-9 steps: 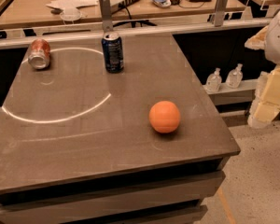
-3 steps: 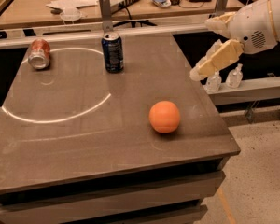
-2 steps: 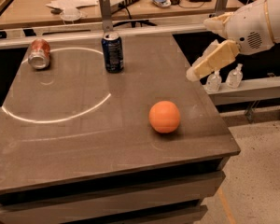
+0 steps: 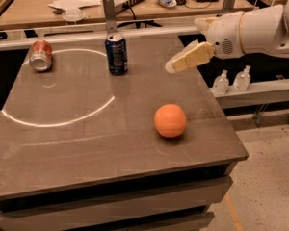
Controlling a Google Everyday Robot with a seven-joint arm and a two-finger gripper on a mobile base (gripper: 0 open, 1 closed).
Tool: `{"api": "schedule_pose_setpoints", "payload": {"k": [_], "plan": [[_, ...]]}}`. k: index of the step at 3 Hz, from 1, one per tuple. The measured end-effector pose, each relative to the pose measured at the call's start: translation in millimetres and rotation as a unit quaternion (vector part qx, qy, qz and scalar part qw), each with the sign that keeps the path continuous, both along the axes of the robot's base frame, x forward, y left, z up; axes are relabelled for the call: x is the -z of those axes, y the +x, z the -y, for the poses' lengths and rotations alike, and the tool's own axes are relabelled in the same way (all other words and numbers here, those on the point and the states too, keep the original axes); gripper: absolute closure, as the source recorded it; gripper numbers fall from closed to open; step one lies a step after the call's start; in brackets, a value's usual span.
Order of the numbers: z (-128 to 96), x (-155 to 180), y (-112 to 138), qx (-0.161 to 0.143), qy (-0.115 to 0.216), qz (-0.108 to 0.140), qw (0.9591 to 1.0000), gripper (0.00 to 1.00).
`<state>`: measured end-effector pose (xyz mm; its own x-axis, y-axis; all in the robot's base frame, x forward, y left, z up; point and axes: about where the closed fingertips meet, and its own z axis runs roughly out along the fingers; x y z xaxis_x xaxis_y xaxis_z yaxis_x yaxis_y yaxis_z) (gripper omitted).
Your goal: Knock pepsi can over
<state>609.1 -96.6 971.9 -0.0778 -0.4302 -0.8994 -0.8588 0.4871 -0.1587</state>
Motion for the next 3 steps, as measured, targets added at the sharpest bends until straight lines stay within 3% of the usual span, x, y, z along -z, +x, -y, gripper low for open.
{"api": "schedule_pose_setpoints", "payload": {"k": [1, 3], "plan": [[-27.7, 7.5, 36.0, -0.002, 0.034, 0.028, 0.999, 0.0], [-106.3, 41.0, 96.2, -0.041, 0.082, 0.03, 0.9954, 0.0]]}}
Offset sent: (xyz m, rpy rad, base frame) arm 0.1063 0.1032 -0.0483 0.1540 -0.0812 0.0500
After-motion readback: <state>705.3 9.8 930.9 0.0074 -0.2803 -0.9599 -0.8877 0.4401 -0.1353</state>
